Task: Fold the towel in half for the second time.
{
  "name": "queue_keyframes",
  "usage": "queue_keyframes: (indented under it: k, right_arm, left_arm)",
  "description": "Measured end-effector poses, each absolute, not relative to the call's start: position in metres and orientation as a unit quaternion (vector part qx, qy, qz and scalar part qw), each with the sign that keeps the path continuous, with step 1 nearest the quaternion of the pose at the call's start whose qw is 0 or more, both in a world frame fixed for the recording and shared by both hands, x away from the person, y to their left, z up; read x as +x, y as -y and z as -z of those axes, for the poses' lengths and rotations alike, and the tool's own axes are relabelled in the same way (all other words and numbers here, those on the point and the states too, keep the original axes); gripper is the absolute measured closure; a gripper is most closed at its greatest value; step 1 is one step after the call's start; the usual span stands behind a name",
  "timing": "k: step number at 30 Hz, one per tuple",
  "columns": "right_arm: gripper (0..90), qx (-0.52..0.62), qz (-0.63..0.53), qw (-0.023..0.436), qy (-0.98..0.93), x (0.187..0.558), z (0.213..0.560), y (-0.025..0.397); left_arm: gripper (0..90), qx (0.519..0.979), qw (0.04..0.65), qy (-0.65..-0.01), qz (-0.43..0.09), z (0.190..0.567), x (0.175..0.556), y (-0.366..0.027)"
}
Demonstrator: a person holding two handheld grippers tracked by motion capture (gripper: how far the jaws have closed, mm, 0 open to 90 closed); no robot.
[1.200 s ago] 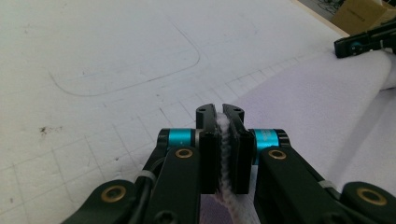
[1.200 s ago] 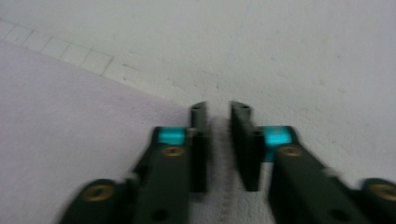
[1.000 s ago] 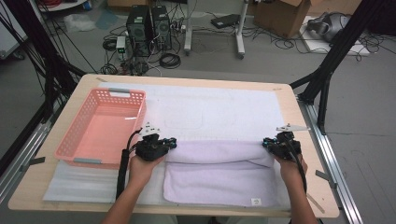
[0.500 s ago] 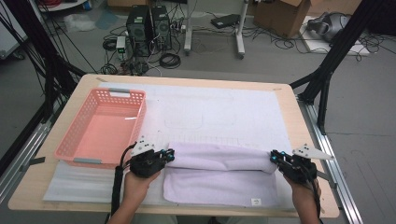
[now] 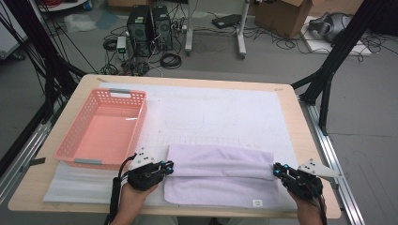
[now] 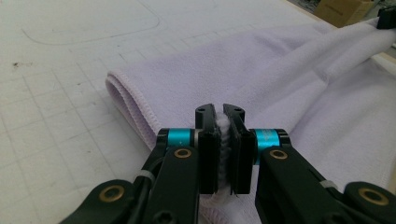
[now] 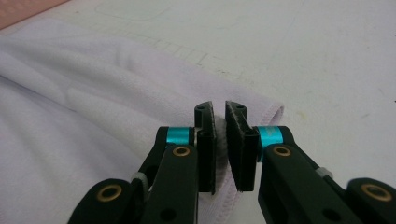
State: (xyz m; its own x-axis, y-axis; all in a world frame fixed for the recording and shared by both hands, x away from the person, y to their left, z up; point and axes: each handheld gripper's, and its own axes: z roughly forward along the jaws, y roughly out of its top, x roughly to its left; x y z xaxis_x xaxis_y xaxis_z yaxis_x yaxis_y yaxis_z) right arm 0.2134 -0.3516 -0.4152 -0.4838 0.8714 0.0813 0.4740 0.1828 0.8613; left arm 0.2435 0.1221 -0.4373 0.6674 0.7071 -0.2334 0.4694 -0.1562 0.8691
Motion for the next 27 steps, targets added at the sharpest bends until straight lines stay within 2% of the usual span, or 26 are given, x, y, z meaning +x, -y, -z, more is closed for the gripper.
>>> queue_keyframes:
  k: [12, 19, 21, 24, 27]
  right_arm:
    - [82.8, 0.443, -0.454, 0.22, -0.741, 0.195, 0.413, 0.357]
    - [81.8, 0.44, -0.446, 0.217, -0.748, 0.184, 0.411, 0.358]
    - [77.3, 0.441, -0.43, 0.218, -0.757, 0.18, 0.413, 0.358]
    - [62.3, 0.455, -0.436, 0.231, -0.741, 0.174, 0.41, 0.364]
    - [53.9, 0.471, -0.464, 0.247, -0.708, 0.175, 0.405, 0.369]
  left_arm:
    - [81.9, 0.749, 0.524, -0.389, -0.114, 0.434, 0.238, -0.122]
    - [62.9, 0.722, 0.546, -0.414, -0.096, 0.428, 0.237, -0.132]
    - [59.1, 0.717, 0.551, -0.417, -0.095, 0.425, 0.237, -0.135]
    - [56.4, 0.715, 0.553, -0.416, -0.1, 0.423, 0.237, -0.135]
    - [53.7, 0.716, 0.551, -0.417, -0.102, 0.425, 0.238, -0.134]
